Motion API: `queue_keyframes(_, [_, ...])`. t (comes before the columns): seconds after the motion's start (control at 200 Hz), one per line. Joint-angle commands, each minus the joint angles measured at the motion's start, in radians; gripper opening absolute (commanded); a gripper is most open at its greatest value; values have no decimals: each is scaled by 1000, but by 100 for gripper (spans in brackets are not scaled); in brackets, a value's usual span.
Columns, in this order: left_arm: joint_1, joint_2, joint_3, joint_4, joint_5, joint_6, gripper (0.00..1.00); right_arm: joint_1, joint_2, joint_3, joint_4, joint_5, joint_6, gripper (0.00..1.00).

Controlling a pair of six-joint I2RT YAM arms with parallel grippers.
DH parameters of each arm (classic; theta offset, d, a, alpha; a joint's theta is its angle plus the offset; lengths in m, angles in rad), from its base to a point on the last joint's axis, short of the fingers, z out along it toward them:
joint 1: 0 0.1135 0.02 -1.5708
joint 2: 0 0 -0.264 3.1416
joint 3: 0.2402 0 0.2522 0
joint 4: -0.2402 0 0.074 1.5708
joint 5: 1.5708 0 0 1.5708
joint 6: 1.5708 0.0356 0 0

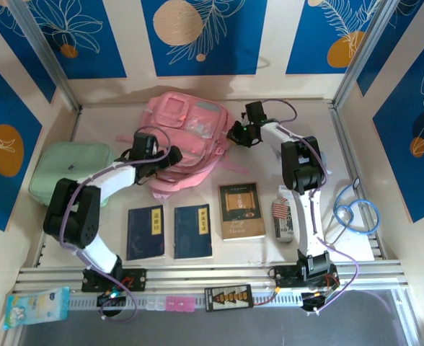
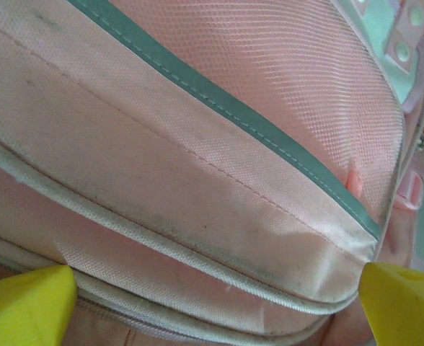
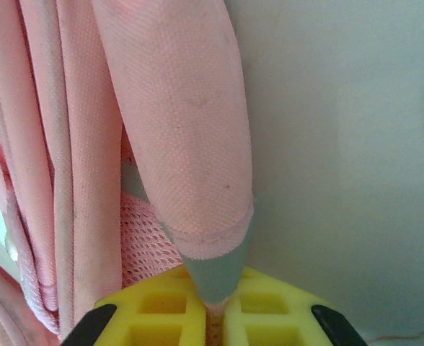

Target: Pack books, pencil case, and school supplies into a backpack

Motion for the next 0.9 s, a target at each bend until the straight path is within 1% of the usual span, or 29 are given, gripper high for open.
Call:
queue_keyframes(0.0, [2, 59, 74, 7, 56, 28, 99, -5, -111, -139, 17, -41, 11, 9])
queue_keyframes(0.215, [10, 183, 207, -33, 82, 70, 99, -17, -370, -497, 142, -46, 96, 9])
queue_keyframes(0.315, [16, 245, 273, -66, 75, 106, 99, -15, -451, -602, 181, -69, 130, 10])
queue_keyframes(0.38, [29, 277, 308, -72, 73, 125, 99, -14, -481, -645, 200, -76, 159, 13])
queue_keyframes(0.455, [44, 317, 363, -87, 86, 151, 98, -16, -480, -651, 179, -80, 191, 20])
queue_keyframes(0.525, [59, 350, 429, -128, 111, 172, 94, -15, -462, -642, 149, -79, 224, 30])
queue_keyframes(0.65, [68, 347, 466, -156, 105, 192, 93, 7, -441, -641, 155, -67, 259, 37])
queue_keyframes(0.745, [68, 294, 455, -198, 84, 216, 93, 29, -427, -630, 154, -59, 274, 37])
queue_keyframes(0.845, [68, 201, 388, -218, 64, 229, 93, 43, -412, -620, 167, -55, 293, 31])
queue_keyframes(0.895, [67, 147, 344, -227, 53, 231, 94, 46, -403, -611, 161, -57, 299, 30])
